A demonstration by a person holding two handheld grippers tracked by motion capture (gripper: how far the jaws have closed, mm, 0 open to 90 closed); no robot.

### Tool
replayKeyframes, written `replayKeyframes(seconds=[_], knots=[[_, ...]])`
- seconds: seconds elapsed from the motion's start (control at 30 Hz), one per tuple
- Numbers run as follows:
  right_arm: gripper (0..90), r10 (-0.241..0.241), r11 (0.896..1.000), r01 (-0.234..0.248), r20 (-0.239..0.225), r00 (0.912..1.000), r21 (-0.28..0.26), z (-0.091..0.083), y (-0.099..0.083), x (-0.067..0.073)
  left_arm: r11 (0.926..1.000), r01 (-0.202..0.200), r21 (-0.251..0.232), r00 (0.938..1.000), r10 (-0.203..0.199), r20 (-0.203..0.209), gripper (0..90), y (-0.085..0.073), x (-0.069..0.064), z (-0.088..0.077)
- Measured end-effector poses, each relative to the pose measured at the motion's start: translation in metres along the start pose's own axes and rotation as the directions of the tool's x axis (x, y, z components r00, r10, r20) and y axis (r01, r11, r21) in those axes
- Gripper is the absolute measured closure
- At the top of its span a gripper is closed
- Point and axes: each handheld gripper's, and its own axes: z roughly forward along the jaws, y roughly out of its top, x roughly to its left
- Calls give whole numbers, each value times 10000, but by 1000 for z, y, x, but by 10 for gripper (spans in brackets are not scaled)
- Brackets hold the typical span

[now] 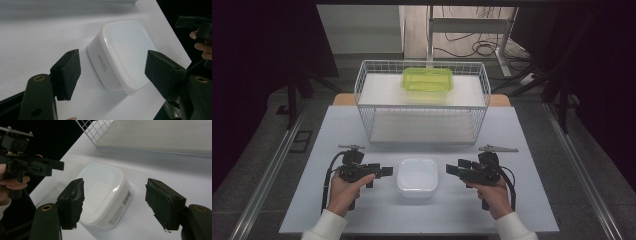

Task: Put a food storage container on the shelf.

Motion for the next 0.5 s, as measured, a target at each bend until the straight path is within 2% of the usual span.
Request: replayKeyframes(seconds=[0.17,0.3,0.5], knots=[[360,310,9995,-310,-142,9994,39,9,0,0,9997,233,50,9997,-233,96,313,2,2,6],[392,720,9968,-710,-281,9970,364,20,-2,-5,9990,365,239,9989,-372,288,327,1,6,12],[407,1008,9925,-972,-462,9938,747,33,-5,-8,9980,544,307,9976,-556,402,340,-1,9,17]])
